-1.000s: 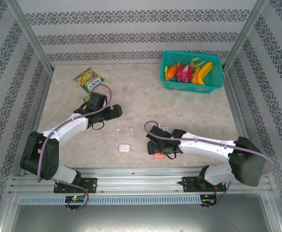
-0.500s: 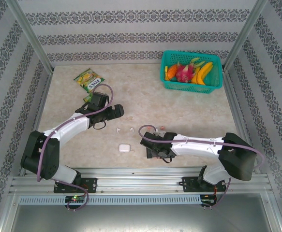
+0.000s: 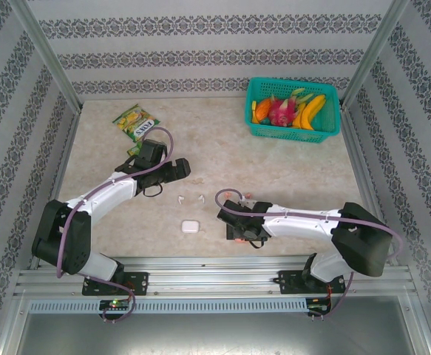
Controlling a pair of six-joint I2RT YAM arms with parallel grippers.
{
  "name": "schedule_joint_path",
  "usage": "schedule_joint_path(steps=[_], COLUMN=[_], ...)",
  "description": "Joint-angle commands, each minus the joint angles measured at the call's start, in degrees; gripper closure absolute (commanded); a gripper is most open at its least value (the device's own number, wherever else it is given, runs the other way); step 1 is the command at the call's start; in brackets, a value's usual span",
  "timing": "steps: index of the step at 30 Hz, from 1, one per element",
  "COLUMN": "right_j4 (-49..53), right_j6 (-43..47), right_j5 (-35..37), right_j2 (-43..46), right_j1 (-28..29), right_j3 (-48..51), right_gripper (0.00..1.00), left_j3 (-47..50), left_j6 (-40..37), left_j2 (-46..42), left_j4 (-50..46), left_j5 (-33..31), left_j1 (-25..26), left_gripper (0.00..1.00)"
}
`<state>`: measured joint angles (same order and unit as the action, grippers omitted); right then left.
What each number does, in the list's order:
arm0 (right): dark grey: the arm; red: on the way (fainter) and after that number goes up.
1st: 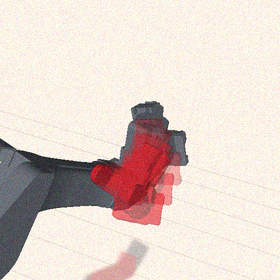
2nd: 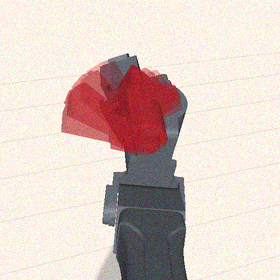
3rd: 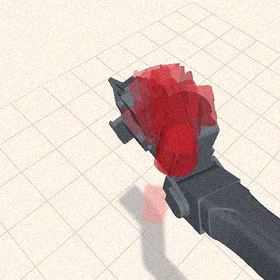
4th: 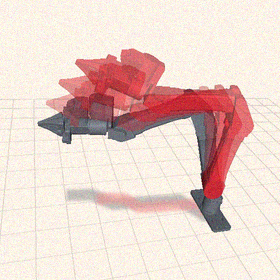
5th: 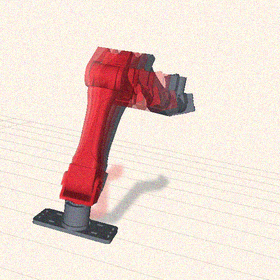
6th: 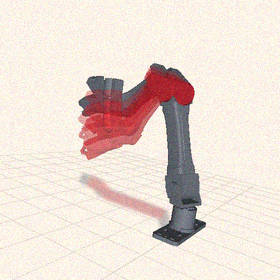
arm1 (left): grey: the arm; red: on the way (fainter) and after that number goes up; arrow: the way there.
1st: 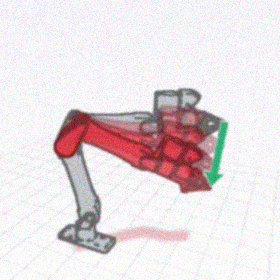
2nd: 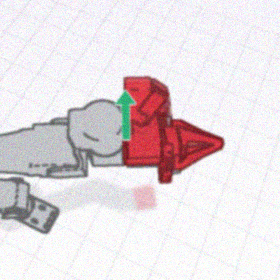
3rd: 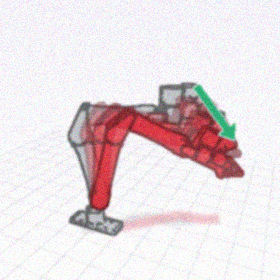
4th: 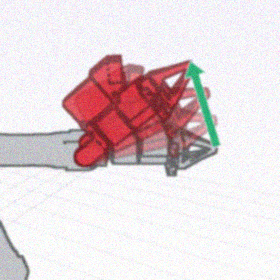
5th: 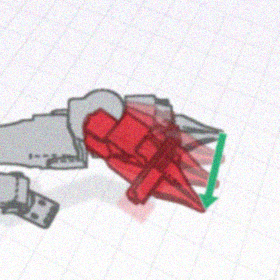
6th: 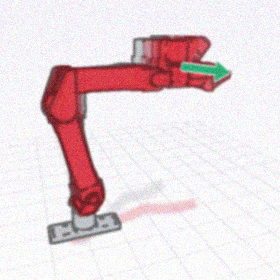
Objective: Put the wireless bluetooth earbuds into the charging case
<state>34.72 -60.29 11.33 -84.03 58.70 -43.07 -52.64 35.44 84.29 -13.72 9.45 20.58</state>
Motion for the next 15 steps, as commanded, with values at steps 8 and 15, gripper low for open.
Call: schedule_joint_path(steps=[8,15], right_j4=[-1.23,-0.78], right_j6=[-2.31,-4.47], right_j5=[-0.43,-0.12], right_j2=[-2.22,-2.46], right_j1=[0.68,1.50], right_j3=[0.95,1.82], right_gripper=[0.21,0.23], left_j3=[-2.67,-2.94], left_j6=[0.54,0.57], left_j2=[0.69,1.25], left_j4=[0.26,0.44], left_j5=[0.07,0.17], left_j1=[1.60,2.01], left_gripper=[0.00,0.00])
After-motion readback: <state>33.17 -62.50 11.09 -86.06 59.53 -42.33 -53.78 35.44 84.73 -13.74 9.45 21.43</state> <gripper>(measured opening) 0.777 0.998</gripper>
